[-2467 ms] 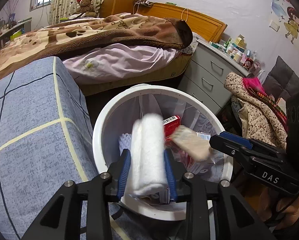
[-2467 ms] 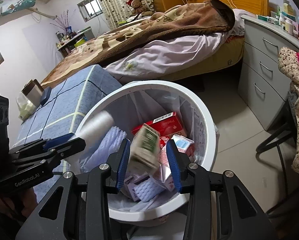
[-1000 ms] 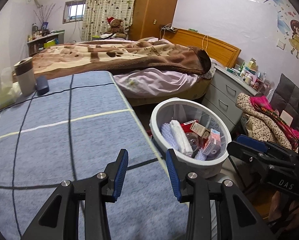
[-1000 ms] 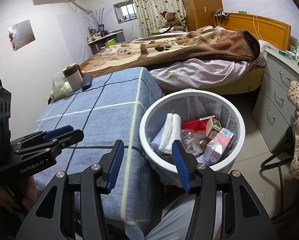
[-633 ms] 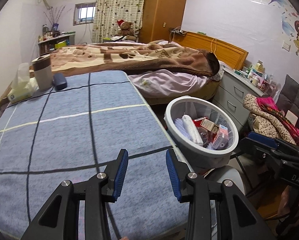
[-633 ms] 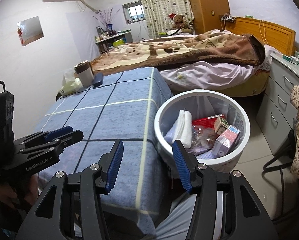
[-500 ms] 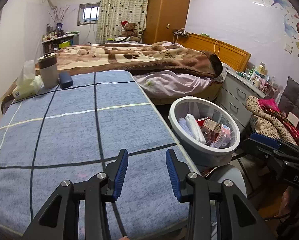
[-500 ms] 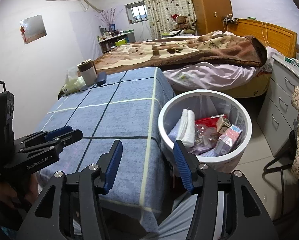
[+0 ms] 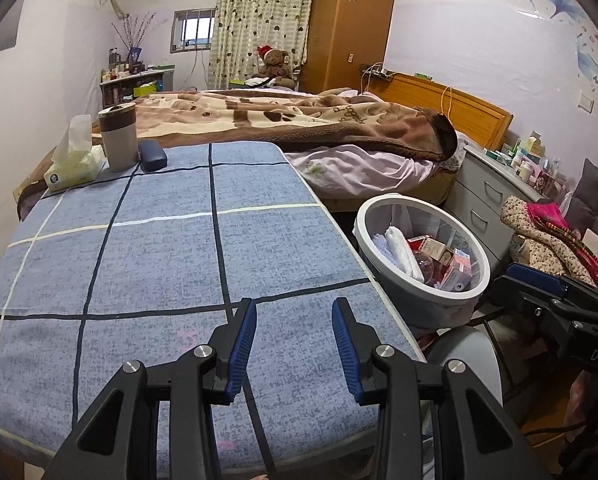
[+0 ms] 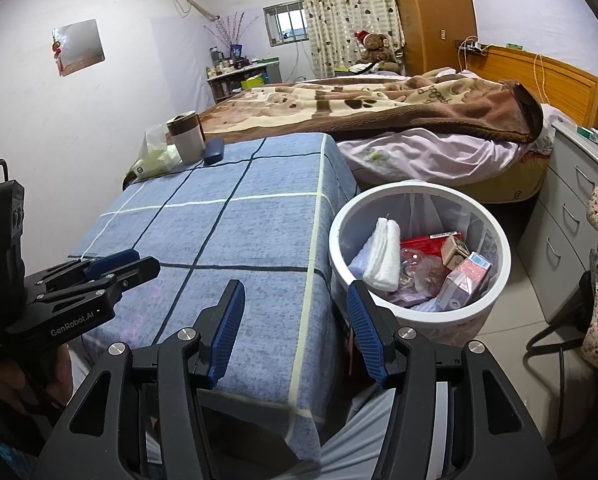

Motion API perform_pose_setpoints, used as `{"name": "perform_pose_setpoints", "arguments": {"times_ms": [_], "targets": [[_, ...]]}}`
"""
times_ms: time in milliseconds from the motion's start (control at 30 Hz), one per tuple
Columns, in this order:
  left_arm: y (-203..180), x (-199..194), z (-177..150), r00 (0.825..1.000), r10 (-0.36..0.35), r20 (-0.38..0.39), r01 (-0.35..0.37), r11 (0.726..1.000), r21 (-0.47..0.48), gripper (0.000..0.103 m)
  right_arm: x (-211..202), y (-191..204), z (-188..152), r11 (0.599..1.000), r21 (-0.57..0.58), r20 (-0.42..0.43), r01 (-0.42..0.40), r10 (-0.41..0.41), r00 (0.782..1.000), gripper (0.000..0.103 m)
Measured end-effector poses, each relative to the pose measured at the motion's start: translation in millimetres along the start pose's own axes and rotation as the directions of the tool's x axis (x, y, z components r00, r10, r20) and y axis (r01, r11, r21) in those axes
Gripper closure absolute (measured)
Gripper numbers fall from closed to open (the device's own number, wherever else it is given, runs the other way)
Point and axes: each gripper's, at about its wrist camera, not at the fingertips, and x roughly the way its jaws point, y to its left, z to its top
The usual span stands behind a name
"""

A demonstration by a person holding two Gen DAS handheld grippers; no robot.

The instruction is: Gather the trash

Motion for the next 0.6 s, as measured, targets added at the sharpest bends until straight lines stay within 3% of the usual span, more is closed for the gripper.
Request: {"name": "perform_pose_setpoints", "arguments": {"times_ms": [600], "targets": [[-1.2, 0.1, 2.6, 1.000, 0.005, 0.007, -0.005, 1.000, 0.001, 0.064, 3.3, 4.2, 0.3, 1.000, -0.010, -0.012, -0.005, 0.005, 1.000, 0.048]]}}
